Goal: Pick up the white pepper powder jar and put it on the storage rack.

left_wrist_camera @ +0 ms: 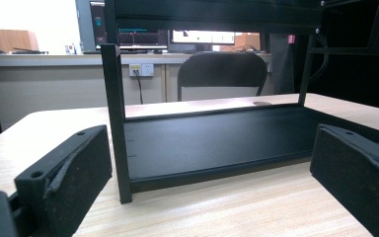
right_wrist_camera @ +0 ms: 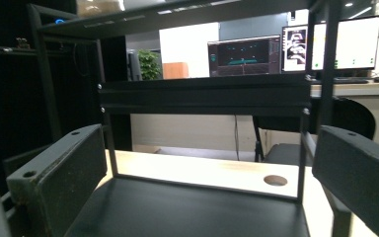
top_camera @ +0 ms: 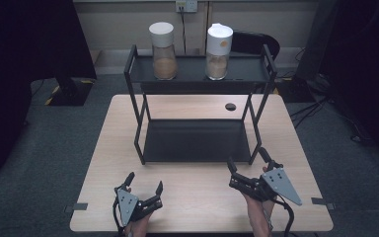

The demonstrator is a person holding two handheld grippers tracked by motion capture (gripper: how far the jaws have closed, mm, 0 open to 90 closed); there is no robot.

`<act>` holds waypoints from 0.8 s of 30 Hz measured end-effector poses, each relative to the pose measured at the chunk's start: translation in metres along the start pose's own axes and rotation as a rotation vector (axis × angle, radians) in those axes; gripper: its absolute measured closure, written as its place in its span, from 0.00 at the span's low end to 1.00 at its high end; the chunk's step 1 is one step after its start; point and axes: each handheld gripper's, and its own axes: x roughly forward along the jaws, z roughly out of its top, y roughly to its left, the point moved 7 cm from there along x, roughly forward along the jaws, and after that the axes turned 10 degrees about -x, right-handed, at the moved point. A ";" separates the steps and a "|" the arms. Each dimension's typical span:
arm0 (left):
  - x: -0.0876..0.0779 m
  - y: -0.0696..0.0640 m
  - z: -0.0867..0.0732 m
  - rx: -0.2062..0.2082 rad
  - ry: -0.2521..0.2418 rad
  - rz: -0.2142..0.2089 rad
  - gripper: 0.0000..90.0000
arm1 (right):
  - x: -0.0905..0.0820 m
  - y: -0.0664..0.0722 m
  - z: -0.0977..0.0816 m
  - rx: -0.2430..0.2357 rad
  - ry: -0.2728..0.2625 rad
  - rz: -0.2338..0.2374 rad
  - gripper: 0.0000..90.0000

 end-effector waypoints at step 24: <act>0.000 0.000 0.000 0.000 0.000 0.000 0.02 | -0.014 0.005 -0.066 -0.020 0.100 -0.060 0.00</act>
